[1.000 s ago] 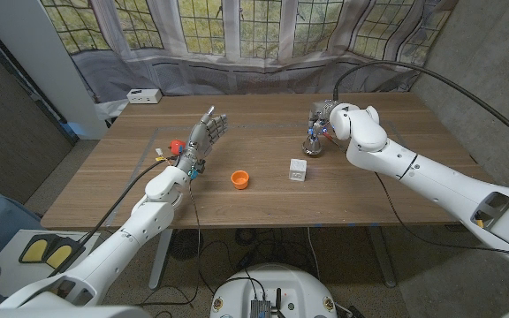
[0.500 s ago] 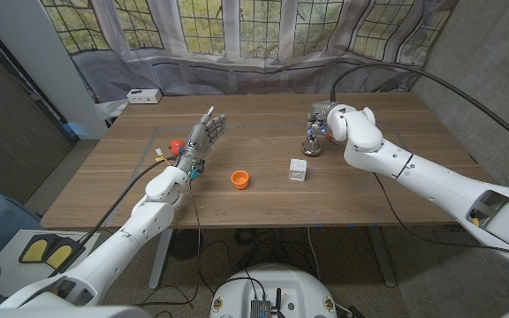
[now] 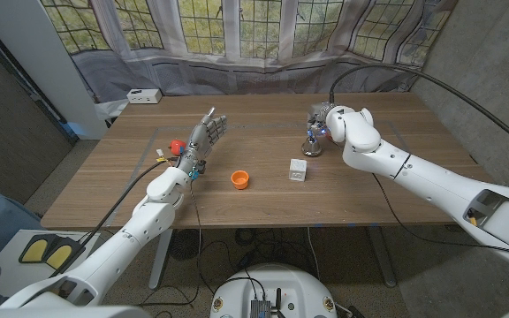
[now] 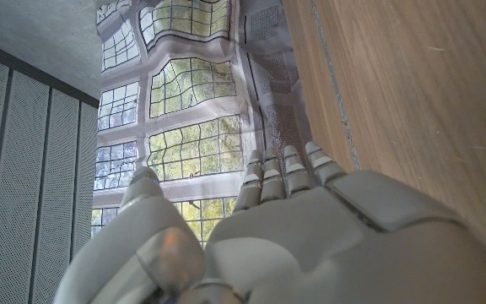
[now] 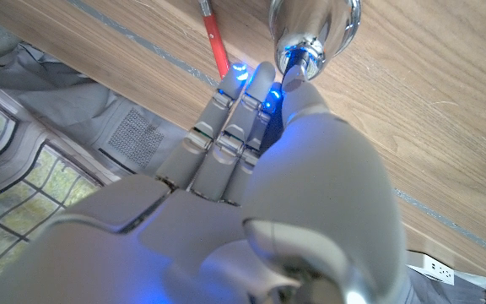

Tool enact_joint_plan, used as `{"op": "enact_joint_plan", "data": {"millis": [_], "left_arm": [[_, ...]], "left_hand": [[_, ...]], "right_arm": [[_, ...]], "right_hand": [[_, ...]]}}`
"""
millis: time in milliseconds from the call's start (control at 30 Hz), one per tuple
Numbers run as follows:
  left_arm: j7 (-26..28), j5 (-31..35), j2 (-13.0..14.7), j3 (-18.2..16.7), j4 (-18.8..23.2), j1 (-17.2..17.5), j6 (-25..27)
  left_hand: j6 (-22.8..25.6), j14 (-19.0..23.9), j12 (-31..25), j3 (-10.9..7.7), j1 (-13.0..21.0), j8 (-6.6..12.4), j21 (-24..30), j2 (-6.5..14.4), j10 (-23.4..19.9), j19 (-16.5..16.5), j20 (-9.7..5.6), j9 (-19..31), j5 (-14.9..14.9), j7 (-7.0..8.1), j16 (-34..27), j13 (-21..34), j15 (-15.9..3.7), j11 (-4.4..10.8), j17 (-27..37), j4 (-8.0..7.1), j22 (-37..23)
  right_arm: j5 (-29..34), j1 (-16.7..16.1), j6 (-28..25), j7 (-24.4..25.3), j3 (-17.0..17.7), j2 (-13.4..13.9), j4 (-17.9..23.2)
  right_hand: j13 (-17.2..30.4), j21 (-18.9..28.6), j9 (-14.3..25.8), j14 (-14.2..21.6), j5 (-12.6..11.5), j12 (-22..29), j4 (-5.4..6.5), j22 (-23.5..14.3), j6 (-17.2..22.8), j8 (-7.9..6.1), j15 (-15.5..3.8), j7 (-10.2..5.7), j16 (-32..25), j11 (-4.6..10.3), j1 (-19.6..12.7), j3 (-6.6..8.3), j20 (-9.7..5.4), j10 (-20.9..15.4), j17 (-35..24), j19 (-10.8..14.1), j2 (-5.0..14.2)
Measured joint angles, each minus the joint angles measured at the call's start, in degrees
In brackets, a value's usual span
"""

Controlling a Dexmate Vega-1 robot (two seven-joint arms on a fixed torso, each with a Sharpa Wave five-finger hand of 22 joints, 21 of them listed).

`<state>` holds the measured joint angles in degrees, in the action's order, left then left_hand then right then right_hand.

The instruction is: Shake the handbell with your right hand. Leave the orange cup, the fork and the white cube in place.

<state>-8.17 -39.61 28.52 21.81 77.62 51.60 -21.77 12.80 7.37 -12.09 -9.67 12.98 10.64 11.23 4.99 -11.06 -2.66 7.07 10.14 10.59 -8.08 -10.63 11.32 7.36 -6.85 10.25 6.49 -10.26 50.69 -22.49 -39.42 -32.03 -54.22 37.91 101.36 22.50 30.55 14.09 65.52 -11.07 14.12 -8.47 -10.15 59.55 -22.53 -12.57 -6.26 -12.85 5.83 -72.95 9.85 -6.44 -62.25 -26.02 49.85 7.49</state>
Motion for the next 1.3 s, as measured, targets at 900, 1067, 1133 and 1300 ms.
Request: {"op": "enact_joint_plan", "data": {"millis": [900,1067,1133,1300], "left_arm": [[0.43,-0.06,-0.17,0.38,0.06,0.12,0.92],[0.47,-0.02,-0.09,0.46,0.19,0.13,1.11],[0.48,0.01,-0.07,0.48,0.23,0.13,1.15],[0.5,0.03,-0.04,0.51,0.32,0.24,1.19]], "left_hand": [[0.31,0.0,0.0,0.0,0.0,0.0,0.0,0.0,-0.01,0.3,0.3,0.0,0.0,0.32,0.0,-0.14,0.0,0.02,0.0,0.0,0.0],[0.31,0.0,0.0,0.0,0.0,0.0,0.0,0.0,-0.3,0.3,0.3,0.0,0.0,0.32,0.0,-0.14,0.0,0.3,0.0,0.0,0.0],[0.31,0.0,0.0,0.0,0.0,0.0,0.0,0.0,-0.3,0.3,0.3,0.0,0.0,0.31,0.0,-0.08,0.0,0.3,0.0,0.0,0.0],[0.31,0.0,0.0,0.0,0.0,0.0,0.0,0.0,-0.3,0.29,0.3,0.0,0.0,0.31,0.0,0.03,0.0,0.3,0.0,0.0,0.0]], "right_arm": [[-0.48,0.8,0.2,-1.33,-0.89,-0.33,-1.65],[-0.5,0.9,0.23,-1.54,-1.07,-0.2,-1.69],[-0.49,0.91,0.23,-1.58,-1.11,-0.15,-1.68],[-0.51,0.9,0.2,-1.84,-1.14,0.02,-1.48]], "right_hand": [[0.0,0.5,-0.15,-0.01,0.44,-0.13,0.63,-0.01,-1.25,0.4,0.01,-0.82,0.39,-0.01,1.0,0.24,-0.21,0.01,0.22,0.43,0.13],[0.36,0.5,-0.27,-1.03,0.43,-0.39,0.91,-0.01,-3.49,1.36,0.25,-0.64,1.04,-1.11,2.39,0.53,-0.21,1.14,0.51,0.42,0.09],[0.65,0.39,-0.26,-1.75,0.43,-1.1,1.21,-0.01,-4.59,1.94,0.59,-0.58,1.06,-1.07,3.36,0.46,-0.19,2.28,0.53,0.4,0.2],[-0.28,-0.36,-0.51,-4.22,0.35,-2.26,1.8,0.05,-7.38,3.37,1.62,-0.08,2.15,-1.53,5.49,0.42,0.01,5.73,1.5,-0.31,-0.11]]}}
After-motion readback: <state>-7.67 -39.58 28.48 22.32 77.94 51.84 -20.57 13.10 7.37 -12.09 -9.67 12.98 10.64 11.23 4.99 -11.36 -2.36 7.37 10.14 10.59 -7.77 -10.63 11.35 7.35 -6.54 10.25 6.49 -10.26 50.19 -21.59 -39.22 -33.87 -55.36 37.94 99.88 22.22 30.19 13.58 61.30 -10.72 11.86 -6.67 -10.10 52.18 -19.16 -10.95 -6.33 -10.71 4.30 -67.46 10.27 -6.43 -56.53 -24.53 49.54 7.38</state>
